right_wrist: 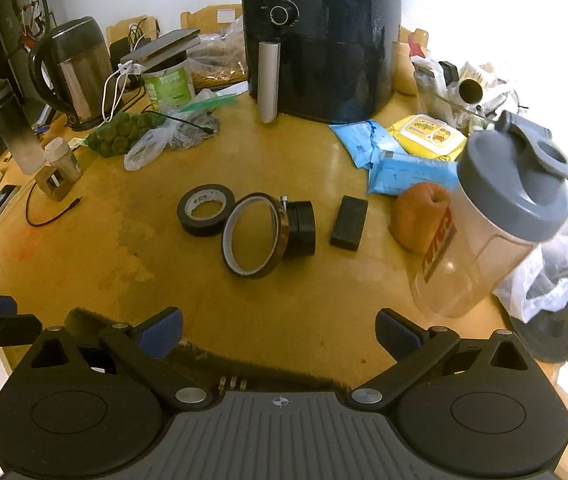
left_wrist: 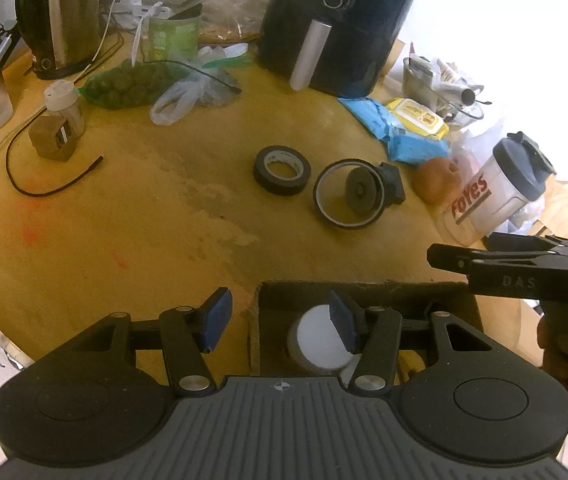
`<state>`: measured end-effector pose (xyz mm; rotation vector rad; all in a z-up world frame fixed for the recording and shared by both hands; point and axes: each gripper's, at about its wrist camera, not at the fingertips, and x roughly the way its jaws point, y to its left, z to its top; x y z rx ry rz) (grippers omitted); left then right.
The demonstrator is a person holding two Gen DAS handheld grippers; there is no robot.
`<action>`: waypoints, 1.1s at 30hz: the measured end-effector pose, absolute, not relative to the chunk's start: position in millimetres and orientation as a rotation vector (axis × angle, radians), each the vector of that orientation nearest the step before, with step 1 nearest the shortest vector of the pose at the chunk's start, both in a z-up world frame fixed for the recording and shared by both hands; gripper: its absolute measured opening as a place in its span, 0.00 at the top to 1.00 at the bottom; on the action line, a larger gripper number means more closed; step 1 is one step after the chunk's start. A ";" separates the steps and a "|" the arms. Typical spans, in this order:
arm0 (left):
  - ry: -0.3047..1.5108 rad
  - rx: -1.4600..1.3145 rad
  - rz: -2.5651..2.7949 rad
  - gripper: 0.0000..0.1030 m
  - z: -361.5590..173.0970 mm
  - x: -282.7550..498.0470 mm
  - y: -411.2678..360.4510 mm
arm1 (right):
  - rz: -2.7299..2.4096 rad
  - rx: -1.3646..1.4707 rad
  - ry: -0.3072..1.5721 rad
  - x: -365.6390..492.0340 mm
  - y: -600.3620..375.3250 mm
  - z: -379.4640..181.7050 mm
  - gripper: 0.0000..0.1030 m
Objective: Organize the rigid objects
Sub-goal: 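Move the right tool to the amber-edged tape ring and close on it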
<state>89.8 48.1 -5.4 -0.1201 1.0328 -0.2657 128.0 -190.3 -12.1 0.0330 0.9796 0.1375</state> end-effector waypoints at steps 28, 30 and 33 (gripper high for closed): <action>1.040 -0.181 -0.185 0.48 -10.7 99.2 84.4 | 0.114 0.087 1.048 200.7 -180.4 -55.1 0.58; 1.039 -0.182 -0.180 0.48 -10.8 100.3 86.4 | 0.108 0.090 1.050 205.2 -178.1 -58.4 0.61; 1.037 -0.182 -0.176 0.48 -10.6 101.9 89.7 | 0.096 0.090 1.047 209.9 -172.8 -64.0 0.64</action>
